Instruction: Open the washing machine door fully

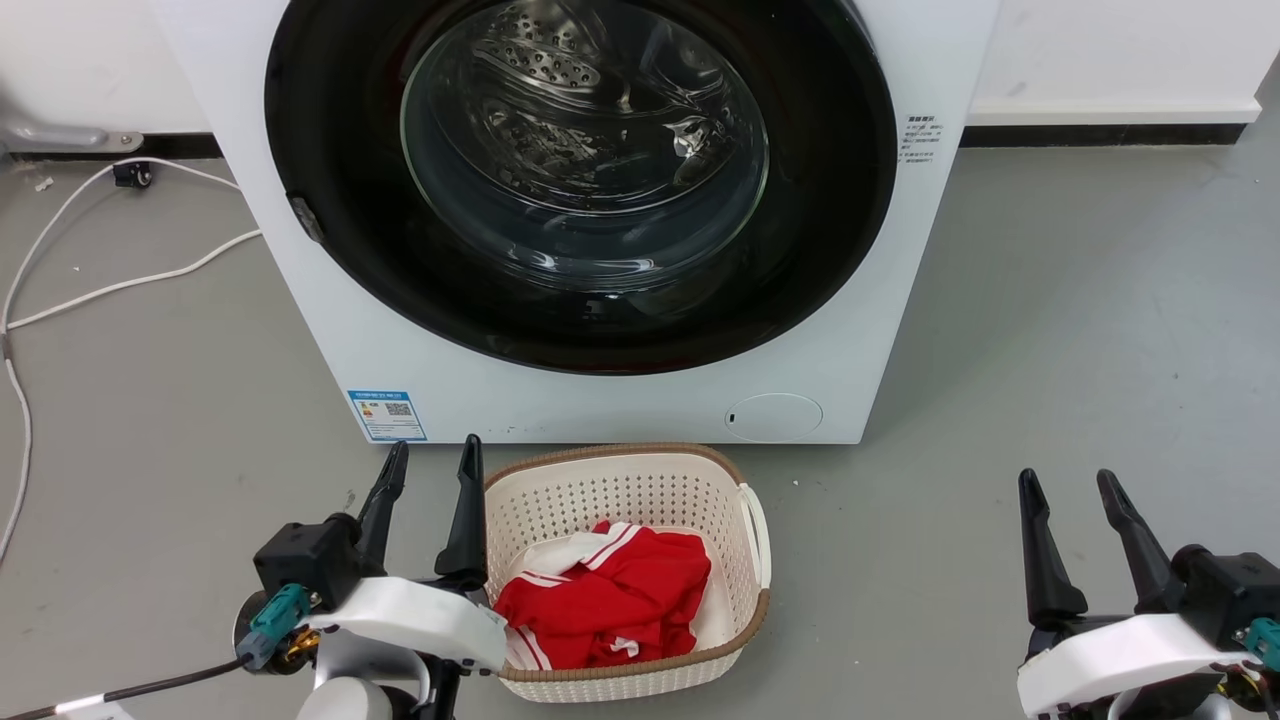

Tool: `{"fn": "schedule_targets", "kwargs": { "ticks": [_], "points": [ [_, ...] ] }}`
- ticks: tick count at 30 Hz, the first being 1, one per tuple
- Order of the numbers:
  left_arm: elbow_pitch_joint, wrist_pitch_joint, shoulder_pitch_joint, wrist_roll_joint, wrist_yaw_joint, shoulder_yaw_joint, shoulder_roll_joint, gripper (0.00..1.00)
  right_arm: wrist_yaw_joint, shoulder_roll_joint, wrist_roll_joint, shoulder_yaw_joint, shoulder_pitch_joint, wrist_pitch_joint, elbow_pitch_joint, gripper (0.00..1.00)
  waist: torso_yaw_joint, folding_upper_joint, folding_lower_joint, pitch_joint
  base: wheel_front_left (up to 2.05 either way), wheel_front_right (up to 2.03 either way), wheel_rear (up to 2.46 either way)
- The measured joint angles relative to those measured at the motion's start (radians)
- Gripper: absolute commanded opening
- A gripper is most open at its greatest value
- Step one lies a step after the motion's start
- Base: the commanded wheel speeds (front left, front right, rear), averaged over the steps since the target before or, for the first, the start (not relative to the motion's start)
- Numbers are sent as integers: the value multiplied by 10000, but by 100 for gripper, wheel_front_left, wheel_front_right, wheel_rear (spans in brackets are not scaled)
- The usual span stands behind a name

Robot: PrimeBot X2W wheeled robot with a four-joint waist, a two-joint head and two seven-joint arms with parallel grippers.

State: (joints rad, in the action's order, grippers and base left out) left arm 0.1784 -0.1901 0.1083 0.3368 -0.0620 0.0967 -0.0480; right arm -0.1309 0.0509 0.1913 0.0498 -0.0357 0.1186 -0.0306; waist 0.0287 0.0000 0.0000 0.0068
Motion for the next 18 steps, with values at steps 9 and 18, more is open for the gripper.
{"fn": "schedule_targets", "kwargs": {
  "ticks": [9, 18],
  "points": [
    [6, -209, -21, -821, 67, 86, -4, 100, 0, 0, -748, 63, -58, 52, 50, 100, 25, 0, 0, -6, 0, 0, 0],
    [19, -395, -117, -1436, 186, 157, -6, 100, 0, 0, -1394, 58, -93, 188, 65, 100, 58, 0, 0, -11, 0, 0, 0]
  ]
}}
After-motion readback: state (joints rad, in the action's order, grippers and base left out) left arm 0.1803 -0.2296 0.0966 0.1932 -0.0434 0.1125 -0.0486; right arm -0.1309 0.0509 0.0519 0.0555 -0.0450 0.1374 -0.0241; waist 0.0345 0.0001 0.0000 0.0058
